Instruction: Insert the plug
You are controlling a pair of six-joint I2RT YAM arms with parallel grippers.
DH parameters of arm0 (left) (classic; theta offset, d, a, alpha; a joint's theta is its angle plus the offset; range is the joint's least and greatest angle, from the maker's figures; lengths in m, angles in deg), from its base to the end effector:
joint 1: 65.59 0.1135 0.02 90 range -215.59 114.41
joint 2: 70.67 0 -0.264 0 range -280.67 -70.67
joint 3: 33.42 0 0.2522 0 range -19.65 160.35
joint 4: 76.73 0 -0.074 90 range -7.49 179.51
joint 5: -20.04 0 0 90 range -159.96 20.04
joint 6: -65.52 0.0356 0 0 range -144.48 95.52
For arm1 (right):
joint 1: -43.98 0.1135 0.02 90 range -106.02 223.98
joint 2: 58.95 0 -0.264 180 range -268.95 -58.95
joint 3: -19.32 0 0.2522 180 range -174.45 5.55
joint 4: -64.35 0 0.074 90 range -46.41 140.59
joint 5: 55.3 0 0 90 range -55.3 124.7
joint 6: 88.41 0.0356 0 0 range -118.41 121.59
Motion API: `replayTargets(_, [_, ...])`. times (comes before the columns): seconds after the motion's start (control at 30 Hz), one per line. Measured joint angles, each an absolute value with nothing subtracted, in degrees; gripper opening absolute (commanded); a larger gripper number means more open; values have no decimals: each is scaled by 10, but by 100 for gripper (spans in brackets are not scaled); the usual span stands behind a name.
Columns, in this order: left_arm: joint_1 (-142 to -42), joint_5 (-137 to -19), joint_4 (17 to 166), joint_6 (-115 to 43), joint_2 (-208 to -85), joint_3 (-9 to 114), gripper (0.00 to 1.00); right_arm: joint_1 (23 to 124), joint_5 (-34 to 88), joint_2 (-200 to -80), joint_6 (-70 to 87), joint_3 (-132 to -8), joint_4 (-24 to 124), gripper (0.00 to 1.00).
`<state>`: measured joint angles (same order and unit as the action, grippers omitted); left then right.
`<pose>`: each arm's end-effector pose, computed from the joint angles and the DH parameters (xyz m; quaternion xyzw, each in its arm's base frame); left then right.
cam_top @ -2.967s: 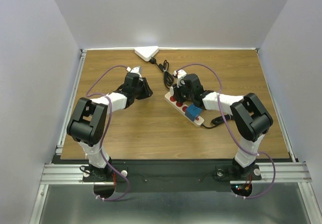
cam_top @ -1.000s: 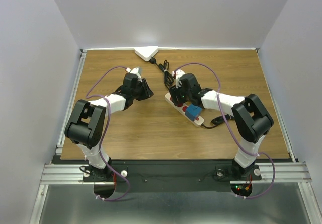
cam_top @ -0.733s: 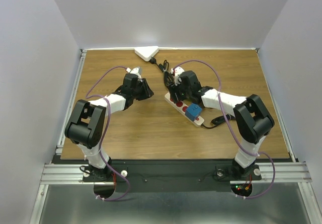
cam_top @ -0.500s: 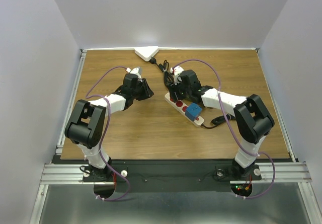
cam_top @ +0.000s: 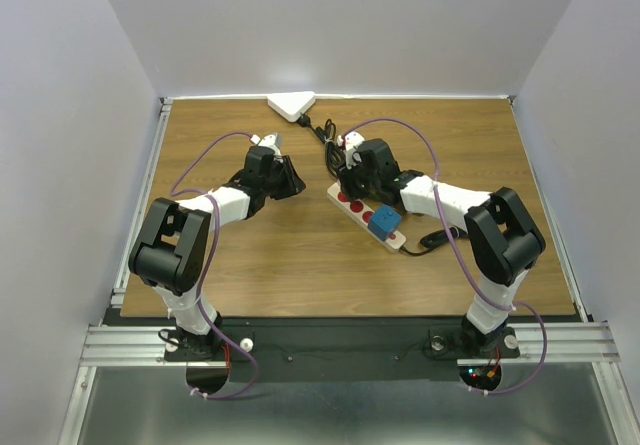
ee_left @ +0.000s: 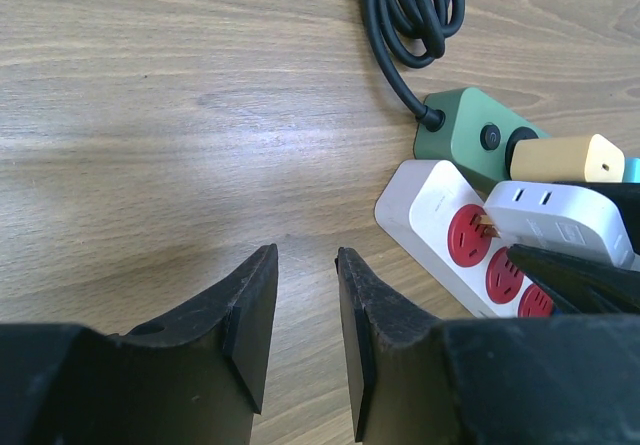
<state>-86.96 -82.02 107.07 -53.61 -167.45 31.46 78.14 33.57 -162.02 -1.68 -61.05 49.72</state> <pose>0.3337 -0.1386 0.1911 -0.0038 0.8546 -0.2997 0.4241 0.3302 0.2249 0.2069 -0.2917 0.8474 0.1267 0.4252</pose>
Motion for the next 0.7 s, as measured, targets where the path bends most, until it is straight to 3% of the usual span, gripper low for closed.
replayTargets(0.37, [-870, -820, 1071, -536, -1674, 315, 41, 781, 324, -1621, -21, -611, 497, 51])
replayTargets(0.7, [-870, -820, 1071, -536, -1674, 315, 41, 781, 313, -1638, -20, -611, 497, 45])
